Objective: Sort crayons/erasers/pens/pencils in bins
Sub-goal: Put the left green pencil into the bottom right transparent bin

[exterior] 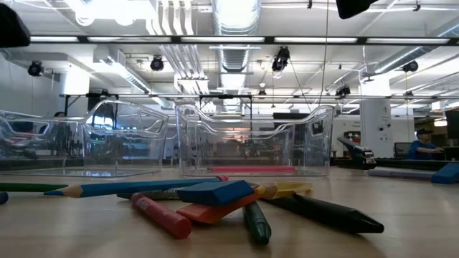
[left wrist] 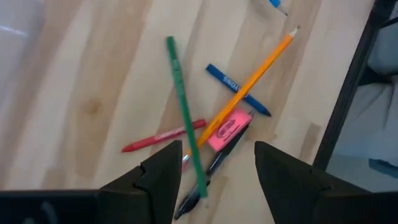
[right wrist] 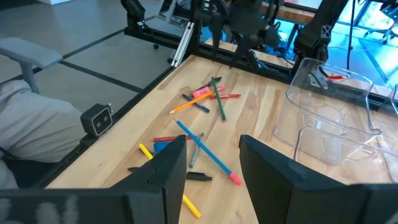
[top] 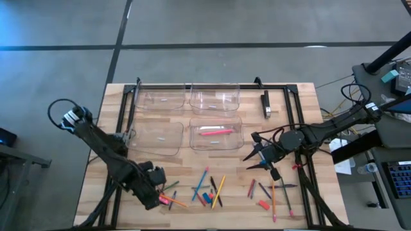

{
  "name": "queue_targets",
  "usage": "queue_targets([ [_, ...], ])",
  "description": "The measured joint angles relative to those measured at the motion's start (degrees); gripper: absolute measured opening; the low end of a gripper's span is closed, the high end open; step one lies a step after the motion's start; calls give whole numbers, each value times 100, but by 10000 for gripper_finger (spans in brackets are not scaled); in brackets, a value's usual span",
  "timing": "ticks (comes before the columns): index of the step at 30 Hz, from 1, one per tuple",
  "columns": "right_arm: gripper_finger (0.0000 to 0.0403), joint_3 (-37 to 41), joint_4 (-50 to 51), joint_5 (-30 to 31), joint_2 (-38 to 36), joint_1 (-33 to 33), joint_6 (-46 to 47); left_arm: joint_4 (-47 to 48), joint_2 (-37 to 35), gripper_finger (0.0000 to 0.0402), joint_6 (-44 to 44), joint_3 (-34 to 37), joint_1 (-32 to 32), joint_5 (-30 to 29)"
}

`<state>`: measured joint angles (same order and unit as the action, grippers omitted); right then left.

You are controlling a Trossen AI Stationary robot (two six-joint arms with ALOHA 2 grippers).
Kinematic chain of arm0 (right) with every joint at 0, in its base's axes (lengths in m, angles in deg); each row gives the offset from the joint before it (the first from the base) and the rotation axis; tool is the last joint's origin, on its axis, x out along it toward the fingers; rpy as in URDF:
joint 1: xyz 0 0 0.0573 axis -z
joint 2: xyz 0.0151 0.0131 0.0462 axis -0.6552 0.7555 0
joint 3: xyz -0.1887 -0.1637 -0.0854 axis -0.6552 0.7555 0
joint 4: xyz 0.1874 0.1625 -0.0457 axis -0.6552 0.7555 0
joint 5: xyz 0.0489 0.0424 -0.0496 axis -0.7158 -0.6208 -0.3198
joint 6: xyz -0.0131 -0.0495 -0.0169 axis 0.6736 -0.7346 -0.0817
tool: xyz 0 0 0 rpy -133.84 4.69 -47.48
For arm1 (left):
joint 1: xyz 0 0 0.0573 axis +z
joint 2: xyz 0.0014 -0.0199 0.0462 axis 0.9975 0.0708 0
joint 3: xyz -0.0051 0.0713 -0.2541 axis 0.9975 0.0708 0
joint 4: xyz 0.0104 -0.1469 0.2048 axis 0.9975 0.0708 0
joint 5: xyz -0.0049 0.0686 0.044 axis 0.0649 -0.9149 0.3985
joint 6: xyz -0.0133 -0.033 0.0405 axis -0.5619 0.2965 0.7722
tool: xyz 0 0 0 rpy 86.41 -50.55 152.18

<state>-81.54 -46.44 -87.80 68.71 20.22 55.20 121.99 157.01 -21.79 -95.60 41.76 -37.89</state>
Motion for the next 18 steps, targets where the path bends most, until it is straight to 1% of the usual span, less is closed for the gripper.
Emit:
queue_targets([
  [3, 139, 0, 1, 0, 0, 0, 25, -240, 248, 186, -17, 0, -113, 257],
  [7, 139, 0, 2, 0, 0, 0, 22, -259, 405, 186, -142, 31, -302, 274],
  [9, 139, 0, 3, 0, 0, 0, 25, -271, 405, 186, -214, 120, -416, 181],
  [11, 139, 0, 3, 0, 0, -2, 27, -356, 296, 186, -455, 346, -542, 11],
  [14, 139, 0, 5, 0, 0, -2, 70, -653, 84, 186, -837, 755, -669, 7],
  [18, 139, 0, -3, 2, 12, -2, 90, -1271, -140, 186, -1215, 1286, -741, -1],
])
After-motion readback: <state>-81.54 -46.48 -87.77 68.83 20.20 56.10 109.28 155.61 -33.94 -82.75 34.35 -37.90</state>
